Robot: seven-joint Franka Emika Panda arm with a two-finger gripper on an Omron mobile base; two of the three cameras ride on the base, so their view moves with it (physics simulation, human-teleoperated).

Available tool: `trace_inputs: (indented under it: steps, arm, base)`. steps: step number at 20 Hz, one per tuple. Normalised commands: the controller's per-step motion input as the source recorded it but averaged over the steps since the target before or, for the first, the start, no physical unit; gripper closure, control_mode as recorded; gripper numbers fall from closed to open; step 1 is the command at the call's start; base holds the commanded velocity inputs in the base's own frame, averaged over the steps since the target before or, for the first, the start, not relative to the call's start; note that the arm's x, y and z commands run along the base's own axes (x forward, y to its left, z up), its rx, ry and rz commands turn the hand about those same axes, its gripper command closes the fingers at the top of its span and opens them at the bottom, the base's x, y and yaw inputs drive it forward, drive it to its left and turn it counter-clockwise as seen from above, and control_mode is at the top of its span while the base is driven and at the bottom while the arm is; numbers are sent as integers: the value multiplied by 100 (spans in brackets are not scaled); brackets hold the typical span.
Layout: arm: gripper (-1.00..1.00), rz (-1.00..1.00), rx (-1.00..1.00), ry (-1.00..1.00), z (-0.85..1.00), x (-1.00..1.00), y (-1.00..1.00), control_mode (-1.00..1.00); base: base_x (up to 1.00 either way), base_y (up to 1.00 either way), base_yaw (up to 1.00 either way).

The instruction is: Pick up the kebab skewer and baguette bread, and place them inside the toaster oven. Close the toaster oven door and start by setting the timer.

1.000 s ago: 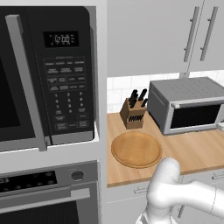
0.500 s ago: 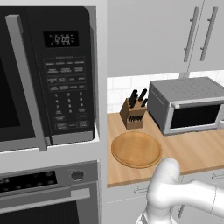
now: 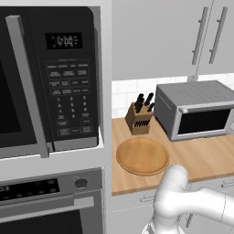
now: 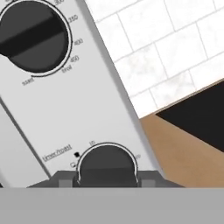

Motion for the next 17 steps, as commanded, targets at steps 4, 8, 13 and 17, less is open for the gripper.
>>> trace_inputs:
  steps: [4,8,13,17]
  arm:
    - [100,-6,24,-1,0,0,-4,-100]
    - [100,-5,23,-3,0,0,-5,-100]
    - [100,-5,24,-2,0,0,-4,-100]
    - [100,-6,24,-2,0,0,-2,-100]
  base:
    - [0,0,0]
    - [0,0,0]
    - [0,0,0]
    - [0,0,0]
